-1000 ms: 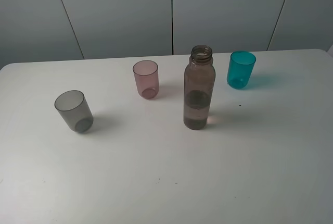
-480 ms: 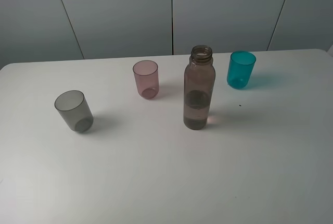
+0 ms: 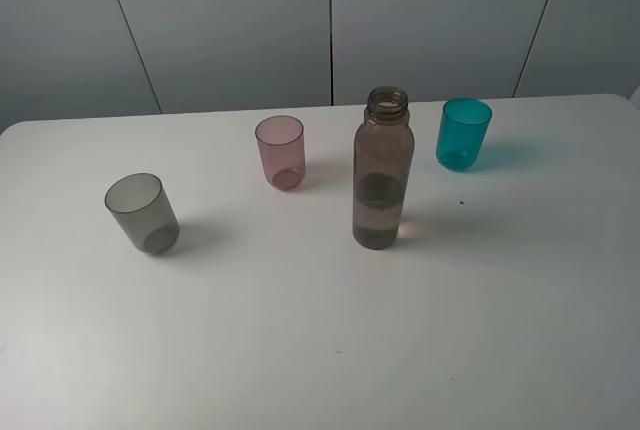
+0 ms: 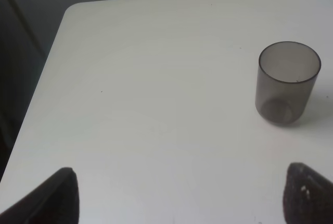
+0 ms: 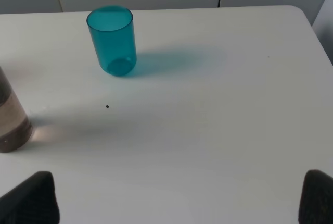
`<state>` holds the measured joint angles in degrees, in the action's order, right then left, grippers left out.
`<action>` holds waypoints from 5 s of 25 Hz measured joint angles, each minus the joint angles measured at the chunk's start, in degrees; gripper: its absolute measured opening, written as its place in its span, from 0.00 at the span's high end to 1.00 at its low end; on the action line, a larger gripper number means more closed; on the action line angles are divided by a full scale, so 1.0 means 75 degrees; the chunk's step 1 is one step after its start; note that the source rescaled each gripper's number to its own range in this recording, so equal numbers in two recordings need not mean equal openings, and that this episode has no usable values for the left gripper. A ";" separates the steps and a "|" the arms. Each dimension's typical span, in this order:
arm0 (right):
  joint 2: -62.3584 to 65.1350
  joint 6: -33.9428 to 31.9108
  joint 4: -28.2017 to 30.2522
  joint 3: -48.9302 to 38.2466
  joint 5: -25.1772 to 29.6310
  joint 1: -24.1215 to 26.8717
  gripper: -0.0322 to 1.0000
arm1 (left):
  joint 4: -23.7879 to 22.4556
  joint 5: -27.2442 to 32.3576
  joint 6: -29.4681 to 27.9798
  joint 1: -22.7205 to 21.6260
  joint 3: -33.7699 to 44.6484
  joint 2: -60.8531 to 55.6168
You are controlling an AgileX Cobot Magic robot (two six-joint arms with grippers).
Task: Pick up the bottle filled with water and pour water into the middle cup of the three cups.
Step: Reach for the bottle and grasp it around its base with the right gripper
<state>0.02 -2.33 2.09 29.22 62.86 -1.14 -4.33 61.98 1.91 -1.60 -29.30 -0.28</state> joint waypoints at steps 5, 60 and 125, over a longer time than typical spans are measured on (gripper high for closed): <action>0.0000 0.0000 0.0000 0.0000 0.0000 0.0000 0.00 | 0.0000 0.0000 0.0000 0.0000 0.0000 0.0000; -0.7997 0.3783 -0.2575 -0.1345 -0.6446 -0.2220 0.00 | 0.0000 0.0000 0.0000 0.0000 0.0000 0.0000; -0.8695 0.3782 -0.2982 -0.1345 -0.8067 -0.2665 0.00 | 0.0000 0.0000 -0.0030 0.0000 0.0000 0.0000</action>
<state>-65.20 26.04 -20.28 19.14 2.36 -21.12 -4.33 61.98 1.68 -1.60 -29.30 -0.28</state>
